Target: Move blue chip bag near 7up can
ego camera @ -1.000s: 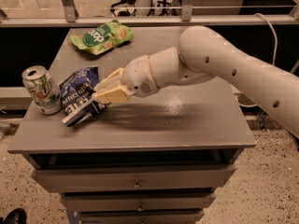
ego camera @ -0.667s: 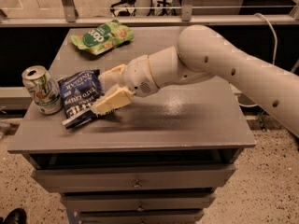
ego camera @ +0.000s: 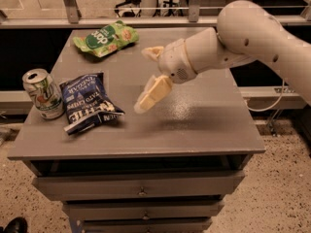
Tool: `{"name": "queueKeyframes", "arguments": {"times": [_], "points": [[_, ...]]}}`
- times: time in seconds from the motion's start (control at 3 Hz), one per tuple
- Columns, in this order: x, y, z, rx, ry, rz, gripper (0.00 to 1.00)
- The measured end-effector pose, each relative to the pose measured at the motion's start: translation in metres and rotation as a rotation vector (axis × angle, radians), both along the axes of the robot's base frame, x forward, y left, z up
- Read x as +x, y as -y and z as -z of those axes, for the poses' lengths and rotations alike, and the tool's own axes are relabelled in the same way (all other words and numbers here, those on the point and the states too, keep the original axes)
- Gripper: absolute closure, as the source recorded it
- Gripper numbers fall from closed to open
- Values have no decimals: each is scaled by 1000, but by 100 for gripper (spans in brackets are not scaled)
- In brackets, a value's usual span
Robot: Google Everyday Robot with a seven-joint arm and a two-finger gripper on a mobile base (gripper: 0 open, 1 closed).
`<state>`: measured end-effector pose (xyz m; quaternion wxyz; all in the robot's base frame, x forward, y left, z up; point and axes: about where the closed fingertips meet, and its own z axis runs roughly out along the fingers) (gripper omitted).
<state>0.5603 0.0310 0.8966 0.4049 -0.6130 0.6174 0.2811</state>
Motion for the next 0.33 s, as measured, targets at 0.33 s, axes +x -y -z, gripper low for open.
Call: {"name": "queueKeyframes", "arguments": {"times": [0.33], "points": [[21,68,-29,-80,66,78,0]]}}
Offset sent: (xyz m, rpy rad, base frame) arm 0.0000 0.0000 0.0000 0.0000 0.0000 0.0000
